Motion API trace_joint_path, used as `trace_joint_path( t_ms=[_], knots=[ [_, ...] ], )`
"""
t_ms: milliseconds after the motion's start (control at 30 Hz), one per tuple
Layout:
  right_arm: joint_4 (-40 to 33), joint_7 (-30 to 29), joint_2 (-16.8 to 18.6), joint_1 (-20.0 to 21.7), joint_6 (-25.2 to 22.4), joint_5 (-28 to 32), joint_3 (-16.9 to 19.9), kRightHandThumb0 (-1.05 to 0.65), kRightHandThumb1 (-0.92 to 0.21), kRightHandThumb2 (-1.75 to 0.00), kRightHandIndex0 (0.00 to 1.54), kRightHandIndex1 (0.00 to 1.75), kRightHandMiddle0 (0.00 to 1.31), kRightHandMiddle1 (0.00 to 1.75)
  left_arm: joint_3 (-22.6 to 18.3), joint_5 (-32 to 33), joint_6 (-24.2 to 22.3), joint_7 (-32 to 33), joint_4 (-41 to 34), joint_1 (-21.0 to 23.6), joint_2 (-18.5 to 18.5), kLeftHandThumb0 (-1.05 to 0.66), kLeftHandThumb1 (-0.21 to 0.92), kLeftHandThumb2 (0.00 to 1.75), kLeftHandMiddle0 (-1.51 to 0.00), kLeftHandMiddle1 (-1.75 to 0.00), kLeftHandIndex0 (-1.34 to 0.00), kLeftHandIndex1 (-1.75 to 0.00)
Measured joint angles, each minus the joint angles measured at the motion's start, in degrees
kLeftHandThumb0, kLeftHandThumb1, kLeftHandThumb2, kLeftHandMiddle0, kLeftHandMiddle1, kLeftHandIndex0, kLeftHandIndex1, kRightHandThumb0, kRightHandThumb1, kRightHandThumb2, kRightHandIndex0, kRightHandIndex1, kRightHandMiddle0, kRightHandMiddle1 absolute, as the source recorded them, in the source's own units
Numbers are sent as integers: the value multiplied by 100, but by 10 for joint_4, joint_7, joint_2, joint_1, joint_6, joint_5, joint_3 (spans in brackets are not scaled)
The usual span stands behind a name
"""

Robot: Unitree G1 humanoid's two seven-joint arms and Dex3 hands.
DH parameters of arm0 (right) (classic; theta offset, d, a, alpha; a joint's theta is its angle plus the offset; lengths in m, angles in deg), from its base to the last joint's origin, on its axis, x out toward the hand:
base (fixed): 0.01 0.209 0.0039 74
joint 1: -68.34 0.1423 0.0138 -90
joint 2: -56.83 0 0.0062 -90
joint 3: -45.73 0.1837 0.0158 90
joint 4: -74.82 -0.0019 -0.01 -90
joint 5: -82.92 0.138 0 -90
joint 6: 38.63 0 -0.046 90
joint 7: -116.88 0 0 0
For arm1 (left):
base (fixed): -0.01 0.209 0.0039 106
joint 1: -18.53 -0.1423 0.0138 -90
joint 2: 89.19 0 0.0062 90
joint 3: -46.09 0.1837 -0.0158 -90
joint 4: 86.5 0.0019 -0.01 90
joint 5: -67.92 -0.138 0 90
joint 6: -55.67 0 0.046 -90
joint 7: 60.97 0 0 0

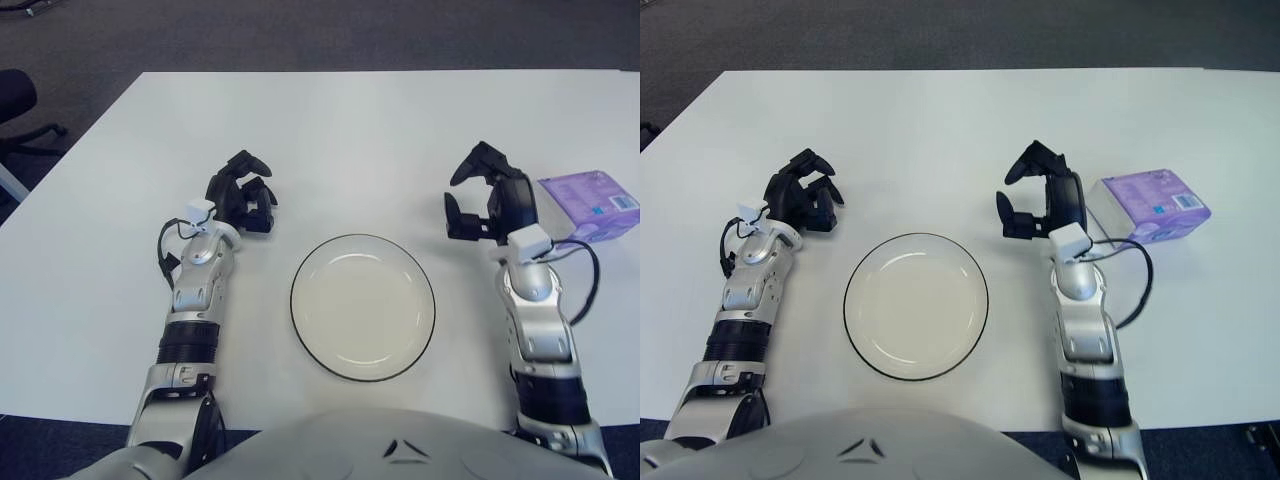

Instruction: Put the tissue paper into the plate.

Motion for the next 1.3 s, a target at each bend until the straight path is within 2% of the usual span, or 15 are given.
trace_joint_path(
  t_ms=[100, 267, 500, 600, 733, 800, 900, 1033, 1133, 1300],
  knots=[
    [-35, 1, 5, -25, -33, -23, -9, -48, -30, -134, 98, 175, 63, 175, -2, 0, 1, 0, 0, -3, 0, -1, -7, 175, -89, -175, -71, -170],
    [-80, 3, 3, -33, -51, -58, -14, -47, -33, -129, 96, 175, 60, 175, -3, 0, 2, 0, 0, -4, 0, -1, -7, 175, -90, -175, -71, -170],
    [-119, 20, -36, -39, -57, -142, -3, -45, -39, -122, 93, 175, 55, 175, -3, -1, 2, 0, 0, -4, -2, -1, -7, 175, -89, -175, -70, -171],
    [-100, 36, -76, -37, -47, -153, 35, -44, -44, -115, 85, 175, 51, 175, -3, -1, 2, 0, 0, -3, -4, -1, -7, 175, -89, -175, -70, -171],
    [-12, 18, -151, -27, -6, -159, 101, -44, -47, -111, 77, 175, 48, 175, -3, -1, 3, 0, 1, -1, -7, -1, -7, 175, -89, -175, -71, -170],
    [18, 18, -180, -27, -10, -185, 118, -44, -49, -109, 70, 175, 47, 175, -4, -1, 3, 0, 3, -1, -7, -1, -7, 175, -89, -175, -71, -170],
    [22, 28, -216, -30, -21, -244, 123, -43, -51, -107, 63, 175, 46, 175, -5, -1, 5, 0, 8, -2, -7, -1, -7, 175, -89, -175, -70, -170],
    [14, 48, -248, -25, -22, -274, 128, -42, -57, -99, 51, 175, 41, 175, -5, -1, 8, -1, 12, -1, -7, -1, -7, 175, -89, -175, -70, -171],
    [9, 68, -269, -19, -21, -276, 133, -72, -69, -79, 38, 163, 22, 167, -5, -1, 8, -2, 15, -1, -7, -1, -7, 175, -89, -175, -69, -172],
    [14, 79, -294, -14, -10, -279, 138, -84, -76, -67, 27, 146, 7, 157, -5, -1, 8, -3, 19, -1, -7, -1, -7, 175, -89, -175, -69, -172]
  ],
)
